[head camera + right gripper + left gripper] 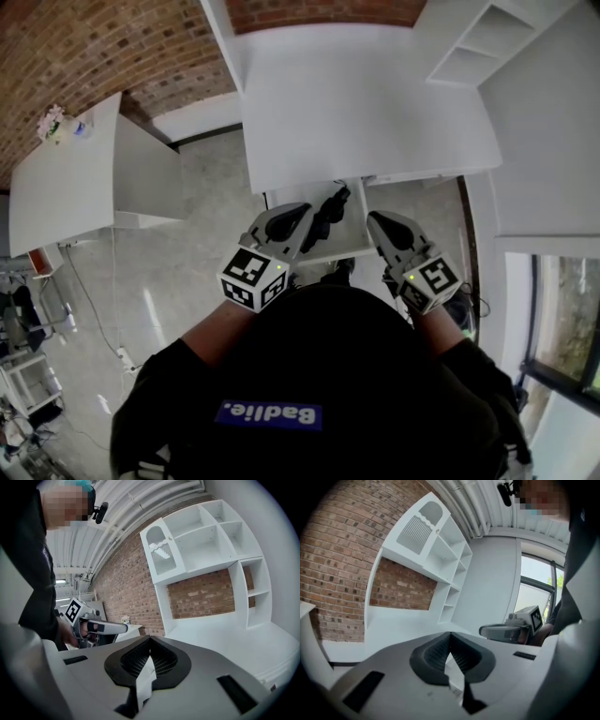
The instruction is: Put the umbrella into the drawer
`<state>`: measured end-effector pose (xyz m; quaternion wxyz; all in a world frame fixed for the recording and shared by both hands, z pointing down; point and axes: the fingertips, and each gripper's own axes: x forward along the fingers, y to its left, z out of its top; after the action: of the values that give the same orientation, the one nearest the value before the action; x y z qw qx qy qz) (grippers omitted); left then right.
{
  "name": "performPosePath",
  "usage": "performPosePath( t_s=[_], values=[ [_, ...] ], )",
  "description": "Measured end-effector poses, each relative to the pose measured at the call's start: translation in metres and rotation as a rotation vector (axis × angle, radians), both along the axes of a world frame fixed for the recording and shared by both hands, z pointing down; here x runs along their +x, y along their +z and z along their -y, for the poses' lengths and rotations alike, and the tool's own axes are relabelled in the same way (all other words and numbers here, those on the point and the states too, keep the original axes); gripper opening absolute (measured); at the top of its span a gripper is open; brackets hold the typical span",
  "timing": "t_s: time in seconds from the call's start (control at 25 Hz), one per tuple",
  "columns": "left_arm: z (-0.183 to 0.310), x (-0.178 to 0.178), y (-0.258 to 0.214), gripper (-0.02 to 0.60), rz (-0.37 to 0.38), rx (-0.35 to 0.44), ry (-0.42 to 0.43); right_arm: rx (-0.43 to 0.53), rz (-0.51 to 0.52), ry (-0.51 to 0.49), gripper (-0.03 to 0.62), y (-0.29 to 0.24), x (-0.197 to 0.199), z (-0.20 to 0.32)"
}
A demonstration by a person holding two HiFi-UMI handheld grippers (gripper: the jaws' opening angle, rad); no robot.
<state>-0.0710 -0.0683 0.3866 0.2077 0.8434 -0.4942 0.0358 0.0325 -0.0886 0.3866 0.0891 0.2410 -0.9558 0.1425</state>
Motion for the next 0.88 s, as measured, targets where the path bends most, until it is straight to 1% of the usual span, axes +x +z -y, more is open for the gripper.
performPosePath(
  t_s=[0.12, 0.36, 0.48, 0.88],
  values=[
    [-0.006, 0.005, -0.010, 0.002, -0.011, 0.035, 0.020, 0.009, 0.008, -0.014, 0.029, -0.003, -0.007, -0.003],
    [-0.012, 0.008, -0.012, 0.002, -0.025, 0.040, 0.032, -0.006, -0.017, -0.031, 0.029, 0.003, -0.010, -0.010],
    [-0.013, 0.007, -0.011, 0.002, -0.027, 0.037, 0.033, 0.007, -0.001, -0.031, 0.029, 0.000, -0.013, -0.010],
    [-0.015, 0.010, -0.010, 0.002, -0.039, 0.035, 0.040, 0.009, 0.002, -0.023, 0.029, -0.001, -0.011, -0.013]
  ],
)
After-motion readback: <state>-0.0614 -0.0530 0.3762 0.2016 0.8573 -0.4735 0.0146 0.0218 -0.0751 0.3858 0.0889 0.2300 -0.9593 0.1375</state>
